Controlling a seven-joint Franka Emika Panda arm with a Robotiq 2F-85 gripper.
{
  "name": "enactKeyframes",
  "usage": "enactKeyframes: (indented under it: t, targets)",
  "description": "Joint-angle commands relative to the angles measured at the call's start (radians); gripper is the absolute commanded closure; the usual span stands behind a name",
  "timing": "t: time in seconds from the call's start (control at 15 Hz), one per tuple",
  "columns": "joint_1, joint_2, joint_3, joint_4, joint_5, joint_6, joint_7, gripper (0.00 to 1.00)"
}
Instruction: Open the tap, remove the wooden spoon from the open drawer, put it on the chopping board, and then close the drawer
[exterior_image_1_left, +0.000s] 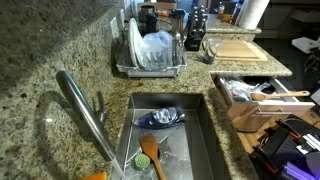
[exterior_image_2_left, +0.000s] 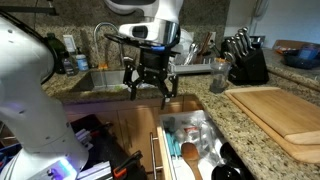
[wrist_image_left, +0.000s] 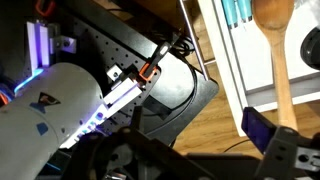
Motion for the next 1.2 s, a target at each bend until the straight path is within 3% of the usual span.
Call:
enactKeyframes:
  t: [0.0,0.07,0.33,0.47,0.67,0.8,0.87,0.93,1.07,1.13]
  targets:
    - [-0.002,0.090,0.048,0.002,-0.005,0.089,0.240,0.00]
    - [0.022,0.058,0.006,0.002,-0.011,0.048,0.149,0.00]
    - [0.030,0.086,0.019,0.005,-0.013,0.061,0.240,0.00]
    - [-0.024,0.145,0.040,0.010,-0.071,0.090,0.398,0.00]
    - [-0.060,0.208,-0.004,0.005,-0.159,0.167,0.557,0.00]
    - [-0.253,0.225,0.076,0.021,-0.136,0.186,0.521,0.00]
    - [-0.282,0.255,0.108,0.032,-0.064,0.169,0.517,0.00]
    - [-0.181,0.205,0.047,0.009,-0.112,0.152,0.506,0.00]
    - [-0.167,0.214,0.004,0.014,-0.125,0.144,0.505,0.00]
    - [-0.199,0.215,0.049,0.012,-0.108,0.152,0.495,0.00]
